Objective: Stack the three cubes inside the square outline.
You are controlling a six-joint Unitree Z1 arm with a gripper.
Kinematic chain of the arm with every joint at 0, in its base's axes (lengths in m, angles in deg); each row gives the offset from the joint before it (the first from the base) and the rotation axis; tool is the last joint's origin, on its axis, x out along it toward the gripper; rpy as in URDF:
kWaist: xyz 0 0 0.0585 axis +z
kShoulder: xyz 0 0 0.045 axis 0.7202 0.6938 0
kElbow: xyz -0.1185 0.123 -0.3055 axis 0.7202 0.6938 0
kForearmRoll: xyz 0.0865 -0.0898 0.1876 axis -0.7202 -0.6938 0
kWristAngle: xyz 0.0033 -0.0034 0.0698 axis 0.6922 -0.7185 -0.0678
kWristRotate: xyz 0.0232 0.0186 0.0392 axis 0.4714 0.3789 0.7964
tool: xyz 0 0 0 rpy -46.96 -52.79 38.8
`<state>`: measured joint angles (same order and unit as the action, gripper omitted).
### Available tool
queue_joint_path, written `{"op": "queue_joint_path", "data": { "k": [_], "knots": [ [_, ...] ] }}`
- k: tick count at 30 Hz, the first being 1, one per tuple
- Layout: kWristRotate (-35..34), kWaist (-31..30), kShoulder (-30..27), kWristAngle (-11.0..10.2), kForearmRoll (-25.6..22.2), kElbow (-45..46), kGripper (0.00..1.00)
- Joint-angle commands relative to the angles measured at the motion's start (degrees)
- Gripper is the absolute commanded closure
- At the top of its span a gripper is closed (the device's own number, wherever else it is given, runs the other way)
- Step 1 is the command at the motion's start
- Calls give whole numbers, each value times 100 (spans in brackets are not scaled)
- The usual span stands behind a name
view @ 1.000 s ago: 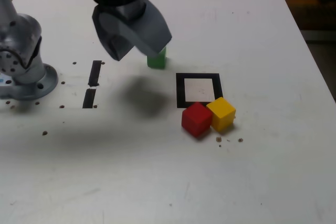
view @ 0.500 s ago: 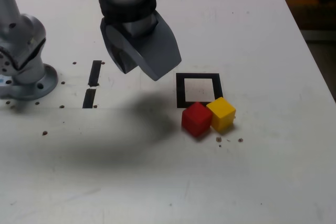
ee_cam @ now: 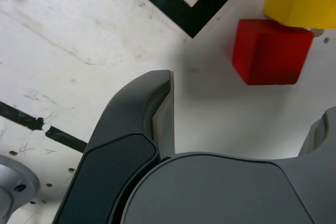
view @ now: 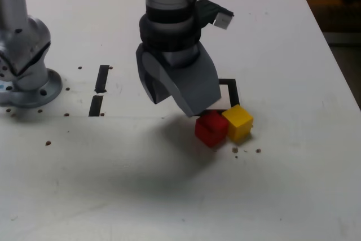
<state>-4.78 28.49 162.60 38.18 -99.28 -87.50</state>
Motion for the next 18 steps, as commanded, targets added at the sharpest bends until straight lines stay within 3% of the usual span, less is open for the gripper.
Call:
{"op": "queue_joint_path", "data": {
  "k": [1,18],
  "knots": [
    [-9,-34,114,59,18,-83,5],
    [-188,-289,677,338,123,-415,9]
  ]
}}
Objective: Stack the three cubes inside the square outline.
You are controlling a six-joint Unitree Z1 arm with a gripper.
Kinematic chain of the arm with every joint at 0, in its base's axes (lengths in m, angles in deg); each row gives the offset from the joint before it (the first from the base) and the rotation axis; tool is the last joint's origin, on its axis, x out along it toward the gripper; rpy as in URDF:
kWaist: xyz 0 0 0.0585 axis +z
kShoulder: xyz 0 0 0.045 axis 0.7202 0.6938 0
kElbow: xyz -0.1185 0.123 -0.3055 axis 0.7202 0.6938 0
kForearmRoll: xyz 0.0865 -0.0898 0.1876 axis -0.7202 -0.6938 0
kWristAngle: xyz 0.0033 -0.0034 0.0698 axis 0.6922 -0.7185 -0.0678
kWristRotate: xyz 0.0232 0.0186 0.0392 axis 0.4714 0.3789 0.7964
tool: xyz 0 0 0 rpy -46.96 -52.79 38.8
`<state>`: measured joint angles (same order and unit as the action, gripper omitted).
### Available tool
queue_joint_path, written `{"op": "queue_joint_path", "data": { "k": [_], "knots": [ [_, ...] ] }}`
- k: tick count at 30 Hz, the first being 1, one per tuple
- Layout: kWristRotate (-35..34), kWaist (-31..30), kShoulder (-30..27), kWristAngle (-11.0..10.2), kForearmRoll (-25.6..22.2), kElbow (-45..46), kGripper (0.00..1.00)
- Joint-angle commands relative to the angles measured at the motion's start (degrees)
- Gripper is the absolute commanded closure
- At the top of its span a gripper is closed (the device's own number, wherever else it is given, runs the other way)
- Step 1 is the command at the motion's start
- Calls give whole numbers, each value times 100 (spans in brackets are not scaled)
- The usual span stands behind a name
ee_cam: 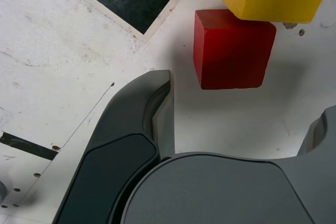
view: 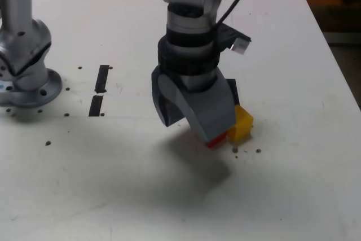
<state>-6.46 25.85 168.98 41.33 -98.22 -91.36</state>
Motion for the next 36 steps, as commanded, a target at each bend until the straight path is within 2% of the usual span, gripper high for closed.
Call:
{"op": "queue_joint_path", "data": {
  "k": [1,25,36],
  "knots": [
    [-31,-35,59,35,24,-31,10],
    [-188,-212,502,60,19,-149,19],
    [-314,-228,735,-70,20,-287,36]
  ]
}}
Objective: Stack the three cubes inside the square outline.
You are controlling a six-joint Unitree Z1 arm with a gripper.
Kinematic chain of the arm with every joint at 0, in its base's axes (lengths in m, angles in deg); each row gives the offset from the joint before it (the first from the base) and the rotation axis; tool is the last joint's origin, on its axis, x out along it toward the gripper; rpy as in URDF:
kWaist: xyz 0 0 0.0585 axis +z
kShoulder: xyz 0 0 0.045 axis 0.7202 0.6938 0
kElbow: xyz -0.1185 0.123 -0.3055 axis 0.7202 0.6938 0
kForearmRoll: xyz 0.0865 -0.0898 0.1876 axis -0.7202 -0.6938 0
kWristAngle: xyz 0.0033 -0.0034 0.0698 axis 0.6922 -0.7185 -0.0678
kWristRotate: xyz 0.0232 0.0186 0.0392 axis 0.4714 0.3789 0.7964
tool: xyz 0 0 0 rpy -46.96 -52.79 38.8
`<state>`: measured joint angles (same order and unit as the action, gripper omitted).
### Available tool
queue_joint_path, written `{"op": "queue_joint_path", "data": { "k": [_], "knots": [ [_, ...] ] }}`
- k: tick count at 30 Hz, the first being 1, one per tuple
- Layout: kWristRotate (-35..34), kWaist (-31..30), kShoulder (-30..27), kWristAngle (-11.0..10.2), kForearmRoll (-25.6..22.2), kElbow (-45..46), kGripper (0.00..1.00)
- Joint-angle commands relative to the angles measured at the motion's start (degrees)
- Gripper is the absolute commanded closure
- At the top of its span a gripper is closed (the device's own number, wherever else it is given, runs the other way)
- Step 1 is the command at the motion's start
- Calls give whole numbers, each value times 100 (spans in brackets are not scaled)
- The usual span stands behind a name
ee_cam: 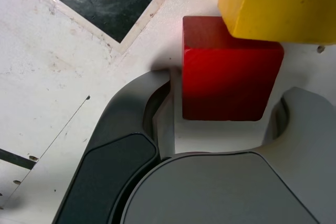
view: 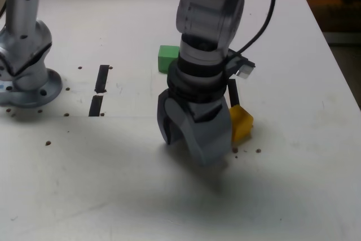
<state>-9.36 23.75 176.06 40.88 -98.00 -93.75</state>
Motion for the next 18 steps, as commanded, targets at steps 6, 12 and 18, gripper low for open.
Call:
{"op": "queue_joint_path", "data": {
  "k": [6,12,18],
  "knots": [
    [-128,-18,111,-95,19,-101,51],
    [-159,-22,153,-103,89,-102,73],
    [-239,-41,57,-112,104,-19,82]
  ]
}}
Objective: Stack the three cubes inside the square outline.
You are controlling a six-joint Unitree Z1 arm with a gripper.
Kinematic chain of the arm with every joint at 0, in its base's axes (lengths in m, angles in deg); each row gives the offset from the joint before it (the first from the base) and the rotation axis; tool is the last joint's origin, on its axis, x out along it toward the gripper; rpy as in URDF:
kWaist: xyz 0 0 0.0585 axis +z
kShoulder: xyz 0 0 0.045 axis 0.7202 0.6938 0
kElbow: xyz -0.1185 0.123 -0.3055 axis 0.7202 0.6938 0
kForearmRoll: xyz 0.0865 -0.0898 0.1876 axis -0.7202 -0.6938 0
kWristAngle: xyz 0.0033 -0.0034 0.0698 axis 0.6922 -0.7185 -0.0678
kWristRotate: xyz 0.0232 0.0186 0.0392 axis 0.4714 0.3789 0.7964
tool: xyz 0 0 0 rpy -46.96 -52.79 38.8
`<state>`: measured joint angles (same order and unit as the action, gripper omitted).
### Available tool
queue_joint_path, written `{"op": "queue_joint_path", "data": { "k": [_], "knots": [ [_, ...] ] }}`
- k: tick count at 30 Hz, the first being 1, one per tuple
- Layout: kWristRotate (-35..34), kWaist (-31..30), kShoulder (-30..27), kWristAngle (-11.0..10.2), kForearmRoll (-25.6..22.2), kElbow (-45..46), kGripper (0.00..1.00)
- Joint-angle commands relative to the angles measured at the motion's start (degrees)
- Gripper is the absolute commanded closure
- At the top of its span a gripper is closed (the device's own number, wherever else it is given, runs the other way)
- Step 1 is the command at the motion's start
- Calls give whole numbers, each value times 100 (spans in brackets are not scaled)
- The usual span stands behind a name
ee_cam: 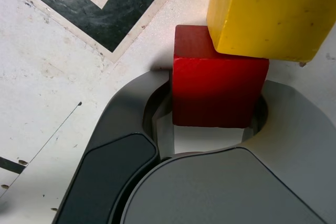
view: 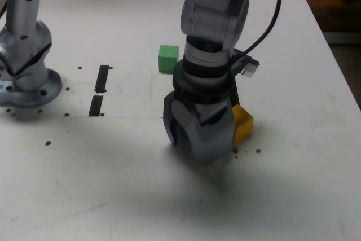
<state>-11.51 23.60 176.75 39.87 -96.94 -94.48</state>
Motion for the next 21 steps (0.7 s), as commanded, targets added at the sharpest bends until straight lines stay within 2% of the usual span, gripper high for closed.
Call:
{"op": "queue_joint_path", "data": {
  "k": [1,7,15,21],
  "knots": [
    [-51,-29,-56,-18,-20,85,82],
    [-330,-38,-596,-108,-319,368,82],
    [-927,67,-1346,-334,-911,585,82],
    [-1392,393,-1424,-214,-785,605,82]
  ]
}}
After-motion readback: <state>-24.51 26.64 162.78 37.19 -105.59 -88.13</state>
